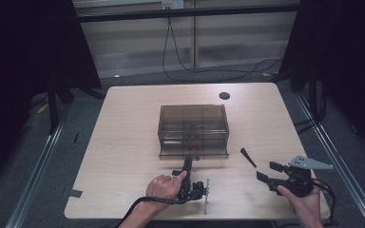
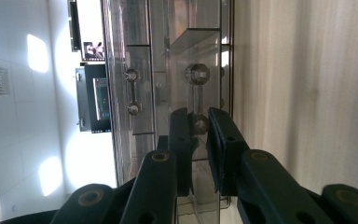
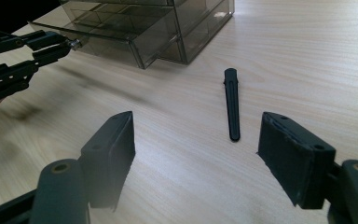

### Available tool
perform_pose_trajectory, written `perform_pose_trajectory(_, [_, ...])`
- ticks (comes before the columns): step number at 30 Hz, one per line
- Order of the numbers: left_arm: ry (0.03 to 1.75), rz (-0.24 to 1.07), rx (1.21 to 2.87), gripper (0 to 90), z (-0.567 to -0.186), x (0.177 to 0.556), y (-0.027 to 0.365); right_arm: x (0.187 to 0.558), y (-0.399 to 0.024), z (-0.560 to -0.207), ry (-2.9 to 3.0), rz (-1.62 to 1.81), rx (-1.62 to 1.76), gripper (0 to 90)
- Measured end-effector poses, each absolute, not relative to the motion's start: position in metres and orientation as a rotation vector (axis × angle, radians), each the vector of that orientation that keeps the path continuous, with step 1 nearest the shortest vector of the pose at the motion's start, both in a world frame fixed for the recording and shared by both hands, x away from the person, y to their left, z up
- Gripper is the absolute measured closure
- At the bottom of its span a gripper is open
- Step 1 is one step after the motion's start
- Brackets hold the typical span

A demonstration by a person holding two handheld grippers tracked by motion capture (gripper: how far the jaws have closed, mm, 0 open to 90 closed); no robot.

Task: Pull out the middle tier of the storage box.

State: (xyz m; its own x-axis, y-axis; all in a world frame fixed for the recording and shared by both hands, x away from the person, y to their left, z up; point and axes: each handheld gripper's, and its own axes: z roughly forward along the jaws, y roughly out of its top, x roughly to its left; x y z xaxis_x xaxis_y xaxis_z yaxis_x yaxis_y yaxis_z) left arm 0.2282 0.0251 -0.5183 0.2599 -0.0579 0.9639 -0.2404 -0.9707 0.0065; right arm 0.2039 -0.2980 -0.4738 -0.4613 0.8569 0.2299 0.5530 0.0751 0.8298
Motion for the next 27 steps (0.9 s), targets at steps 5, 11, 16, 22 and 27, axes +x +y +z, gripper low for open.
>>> perform_pose_trajectory(5, [-0.295,1.803,2.367,80.7,-0.518,0.226,0.026,0.204,-0.298,-0.474,2.040,1.339,1.409,27.2])
perform_pose_trajectory(11, [-0.294,1.802,2.369,80.7,-0.518,0.224,0.026,0.204,-0.298,-0.474,2.041,1.339,1.409,27.2])
perform_pose_trajectory(16, [-0.301,1.806,2.367,80.7,-0.518,0.223,0.025,0.204,-0.298,-0.474,2.042,1.338,1.407,27.2])
perform_pose_trajectory(22, [-0.311,1.811,2.363,80.7,-0.519,0.219,0.023,0.204,-0.298,-0.474,2.043,1.337,1.407,27.2])
perform_pose_trajectory(27, [-0.318,1.809,2.365,80.7,-0.519,0.218,0.024,0.204,-0.298,-0.474,2.044,1.341,1.407,27.1])
